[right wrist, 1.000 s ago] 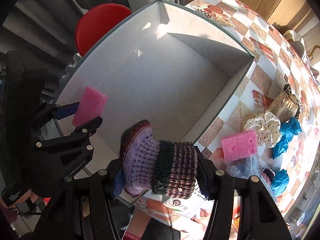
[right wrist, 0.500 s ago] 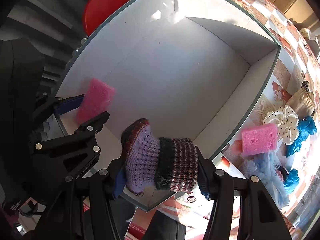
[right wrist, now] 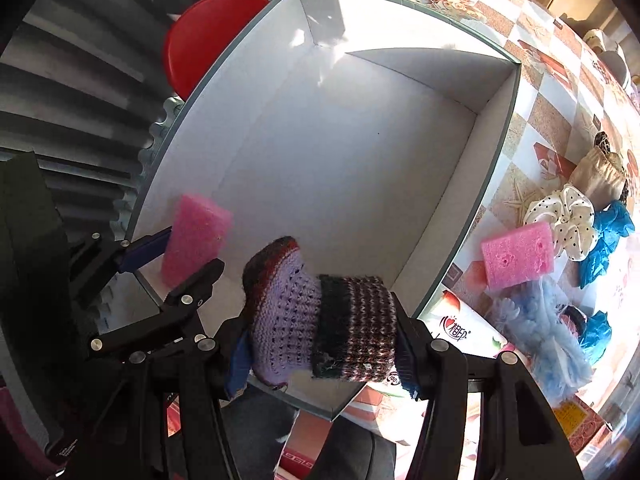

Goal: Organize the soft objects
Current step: 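Carry the pink sponge and knitted sleeve over the white box with both grippers, then open both grippers to drop the sponge and sleeve into the box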

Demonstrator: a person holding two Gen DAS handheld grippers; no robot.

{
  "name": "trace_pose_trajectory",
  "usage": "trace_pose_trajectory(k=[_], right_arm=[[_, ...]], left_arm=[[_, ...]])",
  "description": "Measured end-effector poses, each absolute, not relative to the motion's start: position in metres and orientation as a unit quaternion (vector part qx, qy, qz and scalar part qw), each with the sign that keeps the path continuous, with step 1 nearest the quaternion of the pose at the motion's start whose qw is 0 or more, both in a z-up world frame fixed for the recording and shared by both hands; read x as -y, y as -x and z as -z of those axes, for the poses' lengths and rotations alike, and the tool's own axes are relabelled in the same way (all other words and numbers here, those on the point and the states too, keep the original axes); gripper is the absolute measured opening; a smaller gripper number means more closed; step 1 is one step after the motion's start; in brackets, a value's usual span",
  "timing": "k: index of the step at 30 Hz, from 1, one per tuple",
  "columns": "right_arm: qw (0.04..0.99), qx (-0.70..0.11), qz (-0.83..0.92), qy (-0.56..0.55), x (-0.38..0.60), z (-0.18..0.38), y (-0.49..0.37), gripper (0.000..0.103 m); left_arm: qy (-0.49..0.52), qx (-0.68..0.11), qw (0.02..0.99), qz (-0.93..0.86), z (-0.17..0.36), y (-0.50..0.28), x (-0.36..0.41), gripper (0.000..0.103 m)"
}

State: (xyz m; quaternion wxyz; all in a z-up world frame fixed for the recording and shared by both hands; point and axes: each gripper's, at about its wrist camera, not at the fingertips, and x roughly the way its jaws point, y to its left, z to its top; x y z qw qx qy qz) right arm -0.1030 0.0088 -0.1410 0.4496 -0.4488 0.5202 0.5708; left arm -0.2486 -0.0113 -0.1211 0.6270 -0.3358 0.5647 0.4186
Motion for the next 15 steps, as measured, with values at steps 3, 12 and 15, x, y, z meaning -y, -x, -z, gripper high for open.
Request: trace_pose_trajectory(k=[3, 12, 15], right_arm=[[0.450, -0.520, -0.572, 0.447, -0.010, 0.140, 0.101, 0.060], [0.453, -0.519, -0.573, 0.445, 0.001, 0.128, 0.121, 0.060], [0.452, -0.516, -0.576, 0.445, 0.008, 0.127, 0.124, 0.060]], left_arm=[[0.336, -0.563, 0.627, -0.421, 0.117, 0.246, 0.012, 0.046], [0.330, -0.565, 0.630, -0.420, 0.114, 0.244, 0.013, 0.046], [0.327, -0.565, 0.629, -0.421, 0.113, 0.243, 0.012, 0.046]])
